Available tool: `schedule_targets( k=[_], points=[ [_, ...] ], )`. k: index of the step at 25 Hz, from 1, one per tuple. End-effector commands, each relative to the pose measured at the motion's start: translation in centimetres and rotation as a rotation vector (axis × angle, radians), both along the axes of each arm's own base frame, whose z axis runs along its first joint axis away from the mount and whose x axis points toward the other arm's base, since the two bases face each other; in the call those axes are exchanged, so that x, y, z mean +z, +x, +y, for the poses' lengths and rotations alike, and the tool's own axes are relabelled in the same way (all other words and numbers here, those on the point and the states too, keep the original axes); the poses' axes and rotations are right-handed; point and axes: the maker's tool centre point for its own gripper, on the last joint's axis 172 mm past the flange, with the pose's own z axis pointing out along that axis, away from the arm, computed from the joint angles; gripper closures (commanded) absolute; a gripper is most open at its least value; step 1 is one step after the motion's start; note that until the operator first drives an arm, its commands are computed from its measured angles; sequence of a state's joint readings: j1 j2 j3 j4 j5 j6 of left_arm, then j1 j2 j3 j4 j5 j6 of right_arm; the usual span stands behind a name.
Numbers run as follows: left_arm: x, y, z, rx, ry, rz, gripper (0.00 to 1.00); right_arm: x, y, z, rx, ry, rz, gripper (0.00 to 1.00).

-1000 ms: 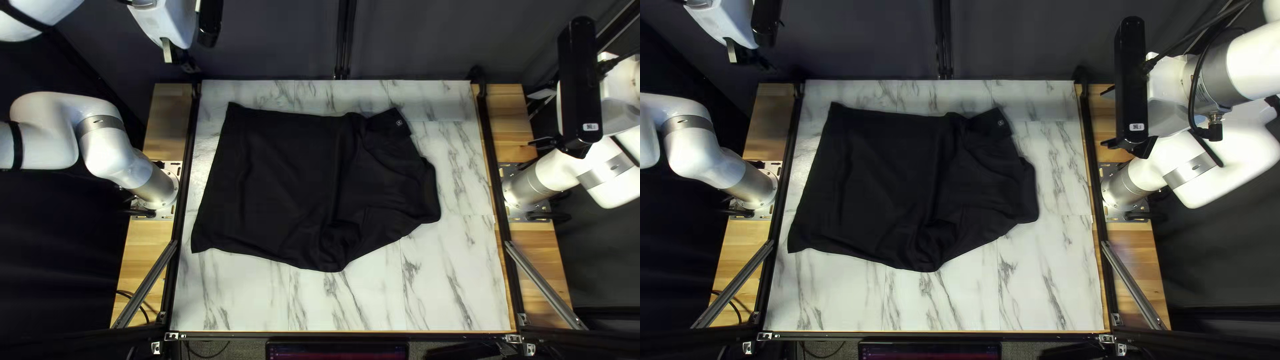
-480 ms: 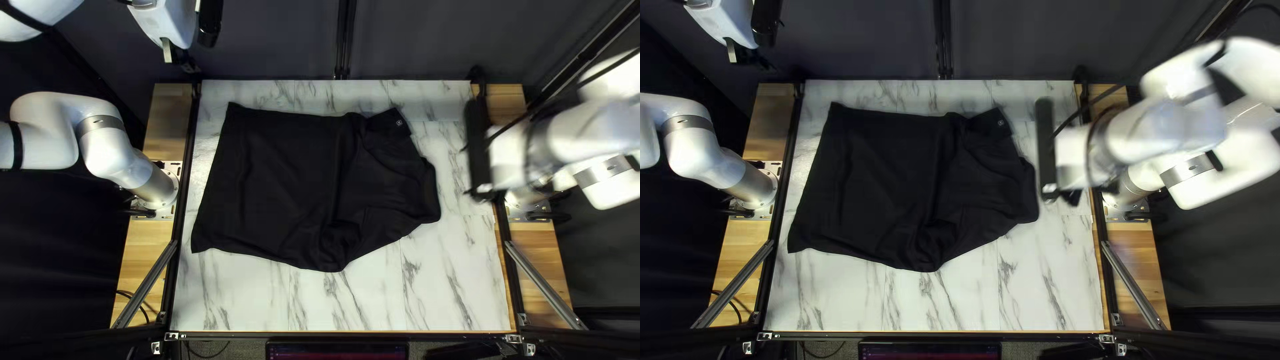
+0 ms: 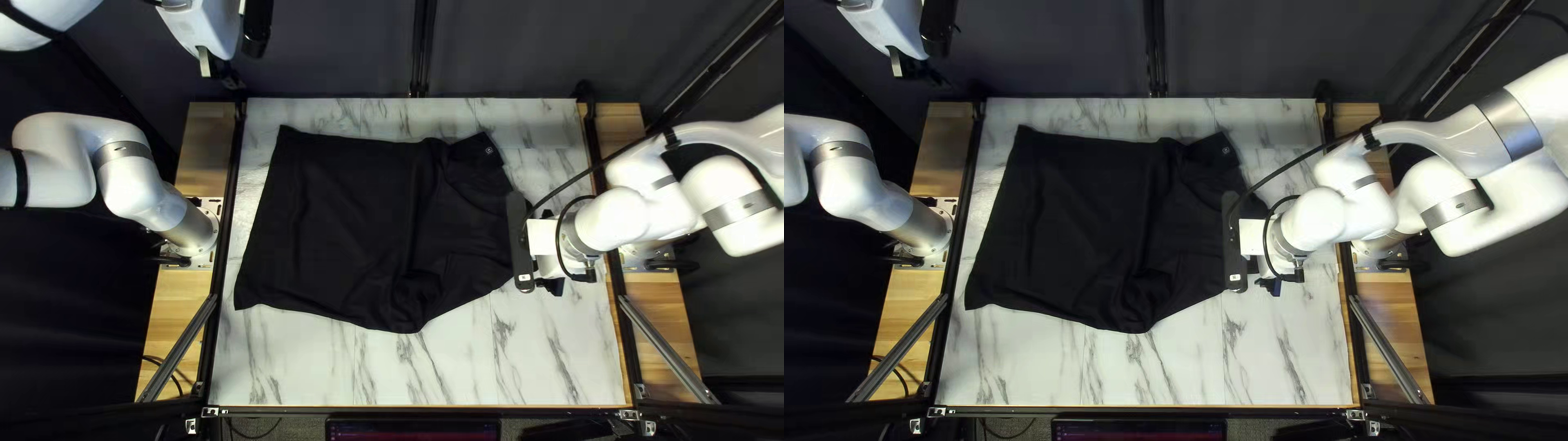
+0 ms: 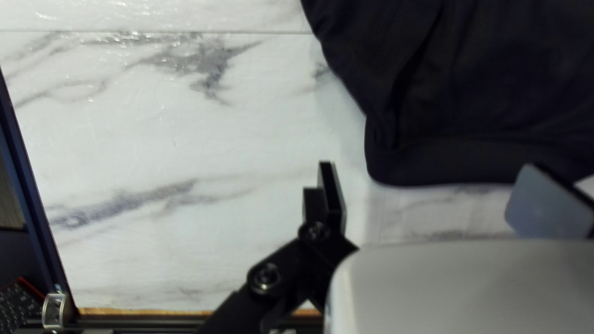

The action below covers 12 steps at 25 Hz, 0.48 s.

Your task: Fold t-shirt

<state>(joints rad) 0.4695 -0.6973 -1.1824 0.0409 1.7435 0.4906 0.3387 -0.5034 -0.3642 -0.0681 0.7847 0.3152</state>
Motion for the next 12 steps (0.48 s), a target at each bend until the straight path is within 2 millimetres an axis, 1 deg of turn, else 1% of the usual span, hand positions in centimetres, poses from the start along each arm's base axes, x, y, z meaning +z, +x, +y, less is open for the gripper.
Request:
schedule_targets(
  k=[1, 3, 8, 12],
  points=[
    [0.0, 0.0, 0.0, 0.000, 0.000, 0.000, 0.00, -1.5, 1.8, -0.8, 0.048, 0.054, 0.042, 0.00],
    [0.0, 0.0, 0.0, 0.000, 0.000, 0.000, 0.00, -3.2, 2.3, -0.3, 0.046, 0.088, 0.062, 0.00],
    [0.0, 0.0, 0.0, 0.000, 0.000, 0.000, 0.00, -5.6, 3.8, 0.6, 0.006, 0.166, 0.125, 0.00],
    [0.0, 0.0, 0.0, 0.000, 0.000, 0.000, 0.00, -5.7, 3.8, 0.6, -0.027, 0.166, 0.147, 0.00]
  ],
)
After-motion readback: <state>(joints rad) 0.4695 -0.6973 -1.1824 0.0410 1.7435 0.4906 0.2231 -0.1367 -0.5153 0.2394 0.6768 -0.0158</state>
